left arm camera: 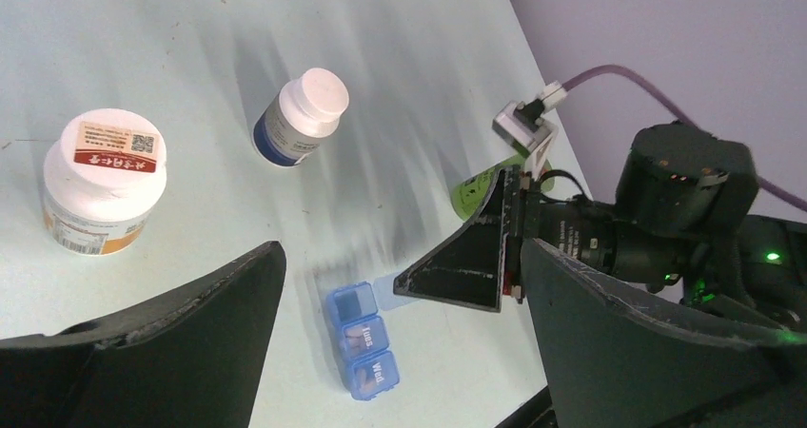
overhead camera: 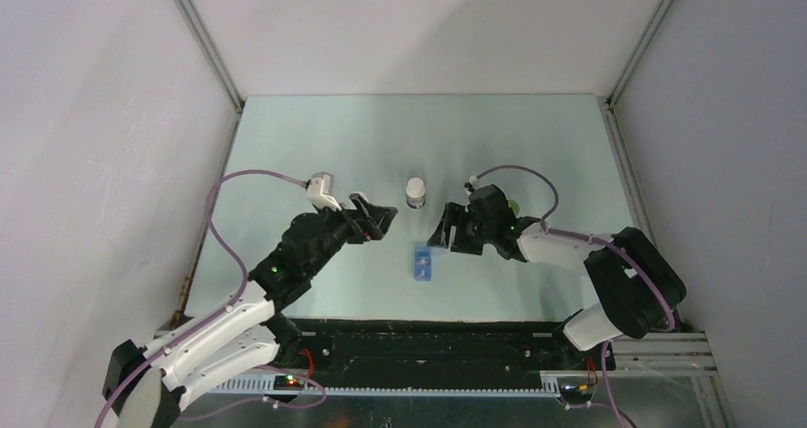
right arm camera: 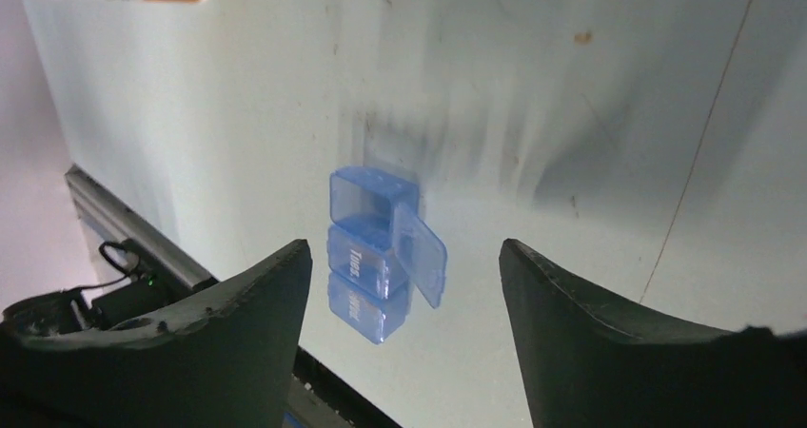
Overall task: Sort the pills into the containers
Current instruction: Place the pill container at the center of the board, then unscrew the lid of the pill bottle.
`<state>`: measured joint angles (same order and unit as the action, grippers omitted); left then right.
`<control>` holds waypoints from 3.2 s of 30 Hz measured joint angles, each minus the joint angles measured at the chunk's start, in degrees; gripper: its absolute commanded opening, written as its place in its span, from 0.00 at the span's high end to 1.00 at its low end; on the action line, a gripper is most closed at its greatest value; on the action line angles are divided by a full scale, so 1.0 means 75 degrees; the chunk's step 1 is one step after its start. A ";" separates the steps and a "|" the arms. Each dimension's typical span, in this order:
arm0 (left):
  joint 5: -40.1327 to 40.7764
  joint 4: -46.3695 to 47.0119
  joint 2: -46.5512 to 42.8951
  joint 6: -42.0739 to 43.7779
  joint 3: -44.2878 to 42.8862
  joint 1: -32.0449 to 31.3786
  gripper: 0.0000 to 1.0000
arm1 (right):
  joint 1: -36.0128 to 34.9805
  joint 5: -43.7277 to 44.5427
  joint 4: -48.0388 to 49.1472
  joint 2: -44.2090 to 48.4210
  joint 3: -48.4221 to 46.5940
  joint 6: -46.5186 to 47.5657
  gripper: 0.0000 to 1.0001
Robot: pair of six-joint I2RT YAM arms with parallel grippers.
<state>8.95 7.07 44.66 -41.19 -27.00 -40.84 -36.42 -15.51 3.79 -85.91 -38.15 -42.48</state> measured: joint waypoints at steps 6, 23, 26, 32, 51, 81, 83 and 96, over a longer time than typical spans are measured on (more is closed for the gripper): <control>0.0303 -0.0265 -0.0219 0.0210 0.0000 0.0000 0.01 | -0.0277 0.0994 -0.0915 0.0041 -0.1186 0.0615 0.19; 0.1512 -0.1623 -0.0621 0.0286 -0.0029 0.0000 0.08 | -0.0833 0.3756 -0.1950 -0.3010 -0.5319 0.3089 0.30; 0.1600 -0.1775 -0.0586 0.0230 -0.0029 0.0000 0.08 | -0.0883 0.3835 -0.2075 -0.3401 -0.5674 0.3366 0.43; 0.1746 -0.2008 -0.0367 0.0085 -0.0029 0.0000 0.12 | -0.0909 0.3920 -0.2224 -0.3791 -0.6210 0.3506 0.64; 0.1358 0.0015 0.2235 -0.0067 0.0338 0.0233 0.50 | -0.0743 0.4106 -0.3538 -0.1003 -0.4905 0.2771 0.71; 0.3348 0.1177 0.5534 -0.0455 -0.0720 0.1483 0.52 | -0.0154 0.2206 -0.4791 0.2480 -0.3147 0.2486 0.69; 0.3171 0.1017 0.5362 -0.0402 -0.0662 0.1349 0.42 | -0.0157 0.1990 -0.4712 0.2480 -0.3086 0.2433 0.70; 0.0166 0.1396 0.0309 0.1900 0.1241 -0.0035 0.01 | -0.0175 0.0472 -0.4301 0.2573 -0.2460 0.2066 0.69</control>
<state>10.20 17.54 46.98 -26.94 -17.69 -41.10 -37.74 -11.97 -28.47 -66.61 -56.60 -26.98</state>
